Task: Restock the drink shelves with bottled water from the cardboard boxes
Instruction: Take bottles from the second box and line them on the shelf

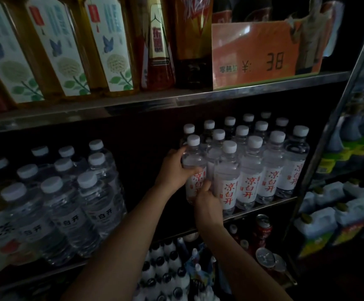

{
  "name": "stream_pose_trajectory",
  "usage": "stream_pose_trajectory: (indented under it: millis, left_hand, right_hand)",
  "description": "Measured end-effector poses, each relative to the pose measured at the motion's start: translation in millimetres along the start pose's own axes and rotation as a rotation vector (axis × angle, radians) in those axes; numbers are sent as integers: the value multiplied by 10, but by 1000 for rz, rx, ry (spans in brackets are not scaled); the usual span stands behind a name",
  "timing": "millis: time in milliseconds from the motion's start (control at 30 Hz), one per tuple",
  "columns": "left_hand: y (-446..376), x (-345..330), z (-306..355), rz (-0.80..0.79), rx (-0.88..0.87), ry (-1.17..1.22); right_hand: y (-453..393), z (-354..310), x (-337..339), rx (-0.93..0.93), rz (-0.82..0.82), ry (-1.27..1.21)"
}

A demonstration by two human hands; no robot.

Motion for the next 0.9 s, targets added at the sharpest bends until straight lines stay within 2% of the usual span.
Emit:
stream_pose_trajectory:
  millis: [333,500,633,733,900]
  left_hand:
    - [-20,-26,11,70,8,8]
    - [30,-48,53,72,86,8]
    - [85,-35,205,10,128,28]
    - [220,126,334,-13,173,-76]
    - [706,372,392,-108,280,-329]
  right_hand:
    - [-35,41,-82,-51,26,-48]
    - [225,-22,-106,-6,-127,-220]
    - [446,-81,70,53,-220,-251]
    - [580,31,316,66,-254,-327]
    - [775,386,836,12,-234,-246]
Point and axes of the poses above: each hand's wrist, its own y-axis away from the middle knuckle, its own x-axis out of the back of the hand, z = x × y, the point moved 8 cm from there along -y, towards the middle knuckle, and after that the axes turned 9 degrees about -x, right-handed, at the moved point
